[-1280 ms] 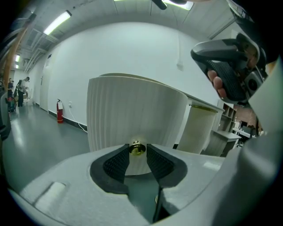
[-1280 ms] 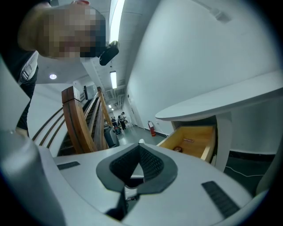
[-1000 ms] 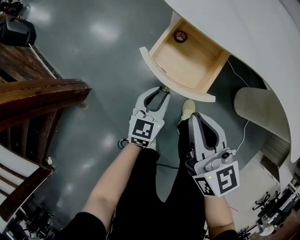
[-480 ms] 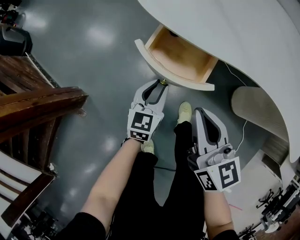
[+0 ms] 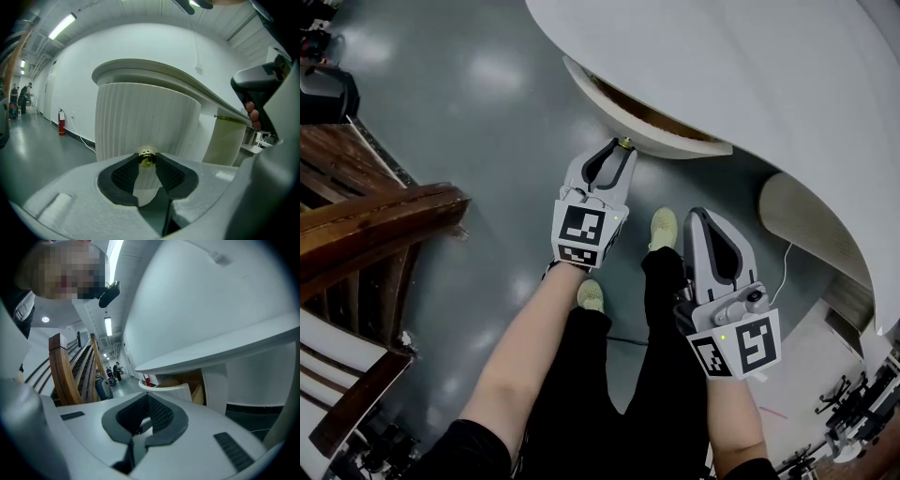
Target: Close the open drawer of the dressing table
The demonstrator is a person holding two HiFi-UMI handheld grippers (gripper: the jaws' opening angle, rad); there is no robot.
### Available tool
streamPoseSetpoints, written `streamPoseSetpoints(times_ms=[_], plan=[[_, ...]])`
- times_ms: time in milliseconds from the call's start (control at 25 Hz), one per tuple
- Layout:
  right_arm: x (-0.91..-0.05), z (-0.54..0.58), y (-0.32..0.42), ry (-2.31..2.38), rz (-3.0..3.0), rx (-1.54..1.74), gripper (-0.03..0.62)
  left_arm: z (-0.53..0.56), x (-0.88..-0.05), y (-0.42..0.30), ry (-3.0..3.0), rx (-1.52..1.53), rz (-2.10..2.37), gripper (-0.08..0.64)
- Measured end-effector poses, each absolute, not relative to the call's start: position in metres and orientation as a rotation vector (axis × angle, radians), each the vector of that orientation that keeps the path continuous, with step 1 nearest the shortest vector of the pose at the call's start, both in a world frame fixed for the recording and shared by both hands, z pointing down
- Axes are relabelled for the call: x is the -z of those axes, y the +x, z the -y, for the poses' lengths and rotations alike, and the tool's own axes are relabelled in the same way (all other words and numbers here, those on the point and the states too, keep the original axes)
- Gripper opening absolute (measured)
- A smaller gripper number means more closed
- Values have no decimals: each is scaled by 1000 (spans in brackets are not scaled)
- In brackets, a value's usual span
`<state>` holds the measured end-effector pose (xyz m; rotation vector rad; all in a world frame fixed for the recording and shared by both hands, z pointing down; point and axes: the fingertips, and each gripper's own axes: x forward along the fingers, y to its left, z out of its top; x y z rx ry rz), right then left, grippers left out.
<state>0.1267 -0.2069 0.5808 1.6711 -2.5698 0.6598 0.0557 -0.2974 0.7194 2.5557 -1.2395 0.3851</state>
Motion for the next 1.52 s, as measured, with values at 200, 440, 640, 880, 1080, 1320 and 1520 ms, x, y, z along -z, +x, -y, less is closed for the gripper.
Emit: streamPoseSetpoints(times_ms=[200, 440, 640, 880, 1080, 1320, 1520], plan=[[-587, 220, 139, 1670, 2569, -664, 14, 320, -719, 72, 2564, -372, 1250, 110], [-590, 237, 149, 1661, 2575, -670, 14, 345, -717, 88, 2564, -360, 1260, 110], [-592, 244, 158, 1661, 2571, -672, 14, 362, -715, 99, 2571, -348, 1268, 110], [-593, 250, 165, 1668, 2569, -676, 14, 375, -713, 106, 2577, -336, 1282, 110], [-594, 252, 168, 1669, 2565, -681, 14, 379, -712, 108, 2582, -324, 1285, 110], [-593, 252, 163, 1644, 2576, -687, 14, 377, -714, 108, 2588, -302, 1264, 112], [-585, 247, 157, 1623, 2582, -690, 14, 369, -710, 106, 2584, -318, 1236, 123]])
